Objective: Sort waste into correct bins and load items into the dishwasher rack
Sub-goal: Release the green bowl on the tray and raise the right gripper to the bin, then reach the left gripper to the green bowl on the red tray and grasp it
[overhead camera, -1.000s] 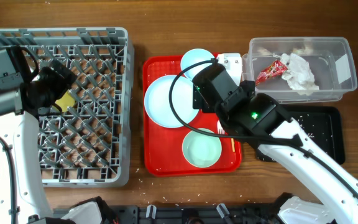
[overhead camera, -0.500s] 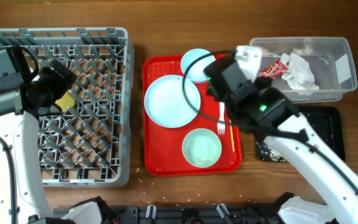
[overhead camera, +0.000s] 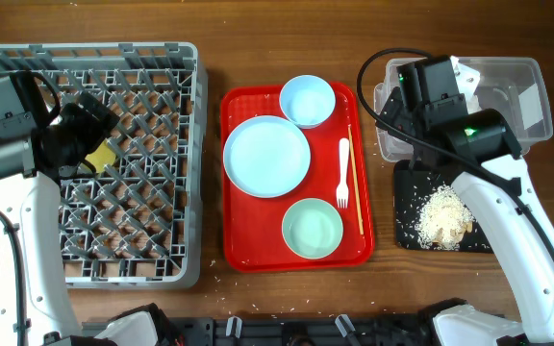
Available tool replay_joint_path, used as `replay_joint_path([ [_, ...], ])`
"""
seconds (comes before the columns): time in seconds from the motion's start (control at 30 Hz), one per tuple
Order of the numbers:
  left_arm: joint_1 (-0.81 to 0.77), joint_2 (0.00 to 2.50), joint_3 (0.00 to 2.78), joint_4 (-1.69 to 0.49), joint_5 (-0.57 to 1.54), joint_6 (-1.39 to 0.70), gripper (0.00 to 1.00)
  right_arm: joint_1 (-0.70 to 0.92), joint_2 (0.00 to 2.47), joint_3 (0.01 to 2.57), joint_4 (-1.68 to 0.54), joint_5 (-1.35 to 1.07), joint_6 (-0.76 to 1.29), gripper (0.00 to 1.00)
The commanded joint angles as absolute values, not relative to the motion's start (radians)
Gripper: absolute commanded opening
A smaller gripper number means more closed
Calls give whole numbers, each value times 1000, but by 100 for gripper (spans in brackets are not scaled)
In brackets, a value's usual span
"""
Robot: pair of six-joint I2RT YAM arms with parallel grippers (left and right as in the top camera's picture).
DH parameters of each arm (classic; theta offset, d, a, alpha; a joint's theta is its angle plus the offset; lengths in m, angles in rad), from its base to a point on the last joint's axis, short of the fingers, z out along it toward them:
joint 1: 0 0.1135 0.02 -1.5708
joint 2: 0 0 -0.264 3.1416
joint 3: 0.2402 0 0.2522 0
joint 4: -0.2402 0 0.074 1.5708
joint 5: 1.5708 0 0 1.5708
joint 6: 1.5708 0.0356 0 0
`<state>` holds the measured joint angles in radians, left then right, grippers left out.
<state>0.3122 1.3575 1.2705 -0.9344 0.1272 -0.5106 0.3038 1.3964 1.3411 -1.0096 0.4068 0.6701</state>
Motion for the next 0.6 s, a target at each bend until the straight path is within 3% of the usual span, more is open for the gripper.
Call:
replay_joint_path([
  [0.0, 310, 1342, 1270, -932, 121, -506, 100, 302, 1384, 1359, -1007, 397, 682, 100],
  [0.37, 310, 1341, 1270, -921, 122, -506, 100, 302, 1384, 1359, -1007, 398, 682, 100],
  [0.57, 280, 1342, 1270, -962, 480, -505, 100, 302, 1384, 1359, -1007, 398, 682, 100],
])
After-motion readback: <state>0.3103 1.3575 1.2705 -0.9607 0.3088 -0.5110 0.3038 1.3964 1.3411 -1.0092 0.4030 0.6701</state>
